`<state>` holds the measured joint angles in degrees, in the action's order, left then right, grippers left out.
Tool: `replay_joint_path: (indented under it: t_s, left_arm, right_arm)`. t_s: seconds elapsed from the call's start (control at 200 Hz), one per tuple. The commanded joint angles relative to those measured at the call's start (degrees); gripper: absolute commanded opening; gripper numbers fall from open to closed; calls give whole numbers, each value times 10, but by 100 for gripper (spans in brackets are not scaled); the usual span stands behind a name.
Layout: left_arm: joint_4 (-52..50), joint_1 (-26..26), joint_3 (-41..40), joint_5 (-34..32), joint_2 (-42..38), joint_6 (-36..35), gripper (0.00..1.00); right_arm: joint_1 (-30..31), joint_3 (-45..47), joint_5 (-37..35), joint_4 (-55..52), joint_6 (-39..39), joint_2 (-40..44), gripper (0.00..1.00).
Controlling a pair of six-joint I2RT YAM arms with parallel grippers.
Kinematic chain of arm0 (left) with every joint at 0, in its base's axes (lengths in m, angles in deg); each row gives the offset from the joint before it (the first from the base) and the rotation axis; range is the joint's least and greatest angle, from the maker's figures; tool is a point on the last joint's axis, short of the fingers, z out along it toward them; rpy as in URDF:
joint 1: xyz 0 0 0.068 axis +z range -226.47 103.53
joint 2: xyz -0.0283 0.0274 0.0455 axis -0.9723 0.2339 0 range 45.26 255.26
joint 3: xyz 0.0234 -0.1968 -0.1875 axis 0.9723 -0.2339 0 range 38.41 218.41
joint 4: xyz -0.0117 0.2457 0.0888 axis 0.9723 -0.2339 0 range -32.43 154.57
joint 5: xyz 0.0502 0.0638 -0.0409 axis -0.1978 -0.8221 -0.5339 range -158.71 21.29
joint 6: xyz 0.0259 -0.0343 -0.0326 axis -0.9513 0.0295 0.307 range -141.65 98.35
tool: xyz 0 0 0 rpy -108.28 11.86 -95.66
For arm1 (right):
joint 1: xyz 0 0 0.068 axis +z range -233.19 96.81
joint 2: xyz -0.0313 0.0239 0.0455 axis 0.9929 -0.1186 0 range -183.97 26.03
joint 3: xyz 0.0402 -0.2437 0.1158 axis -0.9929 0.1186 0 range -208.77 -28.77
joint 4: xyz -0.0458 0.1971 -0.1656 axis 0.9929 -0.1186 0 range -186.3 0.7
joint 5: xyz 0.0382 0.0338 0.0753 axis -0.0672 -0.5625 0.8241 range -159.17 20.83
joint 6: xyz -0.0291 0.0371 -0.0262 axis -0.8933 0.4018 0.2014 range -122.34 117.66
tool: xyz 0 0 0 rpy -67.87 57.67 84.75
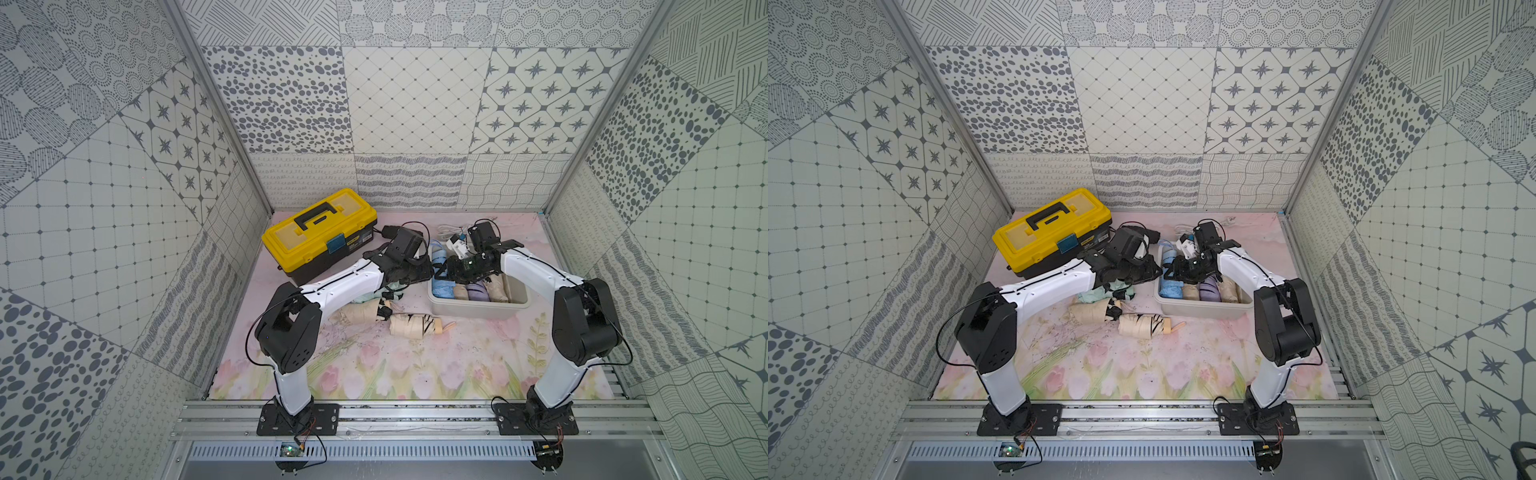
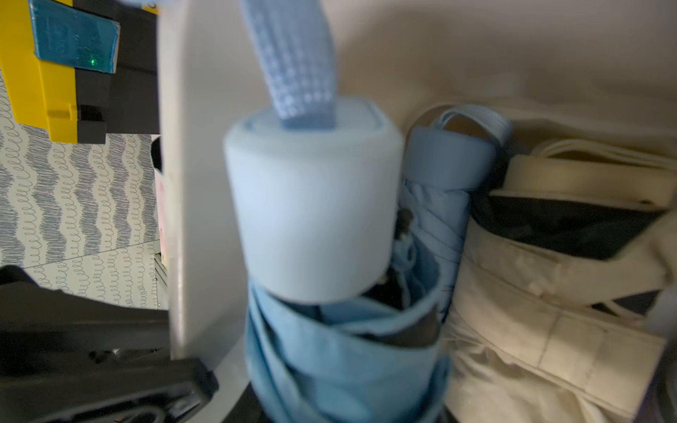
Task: Put the umbrella into the storage box
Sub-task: Adjust the storage box at the center of the board.
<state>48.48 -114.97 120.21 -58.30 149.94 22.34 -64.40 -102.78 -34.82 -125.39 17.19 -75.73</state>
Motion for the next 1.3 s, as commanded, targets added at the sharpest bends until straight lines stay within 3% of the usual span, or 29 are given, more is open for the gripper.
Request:
replay_joint_path:
  t_s: [0.0,0.195,0.32,0.485,0.595,0.795,0.916,1.061,1.296]
  left_arm:
    - [35,-3,13,14,0,-11,18]
    - [35,-3,13,4,-9,-10,20]
    - [35,-4,14,1,-13,-15,22]
    - [33,-3,14,1,-18,-22,23]
    - [29,-3,14,2,-23,-22,23]
    - [19,-3,9,4,-37,-23,23]
    - [11,-4,3,0,-50,-24,23]
    - [5,-3,-2,-9,-67,-26,24]
    - [-17,-3,-15,-37,-105,-21,27]
  right_arm:
    - [13,18,-25,32,21,-28,27]
    - [12,33,-58,43,35,-2,57]
    - [5,46,-84,37,27,41,70]
    - [1,70,-116,10,12,93,69]
    - [3,94,-111,8,12,114,63]
    - [14,110,-120,26,24,96,50]
    - [17,115,-167,31,26,78,46]
    - [17,118,-221,31,10,84,49]
    - [8,86,-276,-9,-44,127,66]
